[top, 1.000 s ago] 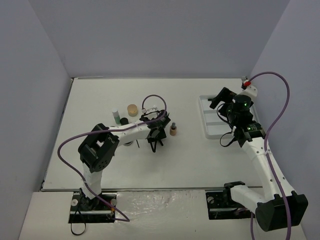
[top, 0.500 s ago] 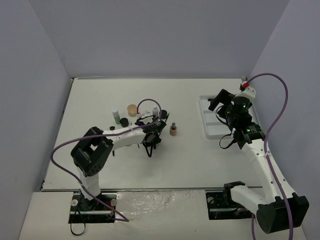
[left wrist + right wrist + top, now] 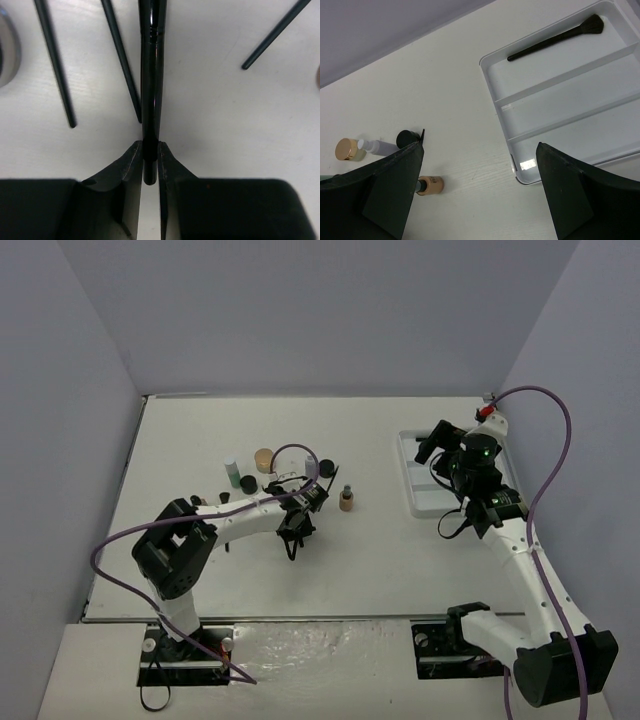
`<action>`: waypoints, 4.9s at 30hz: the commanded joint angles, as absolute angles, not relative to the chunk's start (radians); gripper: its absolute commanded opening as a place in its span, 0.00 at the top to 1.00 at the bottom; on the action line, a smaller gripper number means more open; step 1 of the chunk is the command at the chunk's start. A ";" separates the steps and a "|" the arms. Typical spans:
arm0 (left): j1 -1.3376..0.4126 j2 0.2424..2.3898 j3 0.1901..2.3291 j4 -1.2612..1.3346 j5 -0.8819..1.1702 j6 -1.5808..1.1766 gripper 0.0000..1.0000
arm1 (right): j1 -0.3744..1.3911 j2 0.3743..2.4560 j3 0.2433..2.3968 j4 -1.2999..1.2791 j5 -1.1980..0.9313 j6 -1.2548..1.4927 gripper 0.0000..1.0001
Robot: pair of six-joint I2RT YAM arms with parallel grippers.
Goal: Organize the makeup
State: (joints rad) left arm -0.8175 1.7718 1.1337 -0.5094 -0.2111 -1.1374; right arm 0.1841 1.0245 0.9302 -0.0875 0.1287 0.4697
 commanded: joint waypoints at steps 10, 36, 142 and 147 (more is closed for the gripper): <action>-0.874 1.385 1.173 -0.451 -0.348 -0.774 1.00 | 0.232 1.092 1.098 -0.035 -0.308 0.397 0.13; -0.873 1.175 1.155 0.009 -0.032 -0.421 1.00 | 0.621 1.330 1.249 0.167 -0.310 0.565 0.39; -0.382 1.297 0.659 -0.240 -0.216 -0.667 0.57 | 0.089 1.210 1.075 0.088 -0.153 0.571 0.02; -0.381 1.329 0.645 -0.224 -0.240 -0.672 0.61 | 0.097 1.203 1.048 0.094 -0.164 0.560 0.02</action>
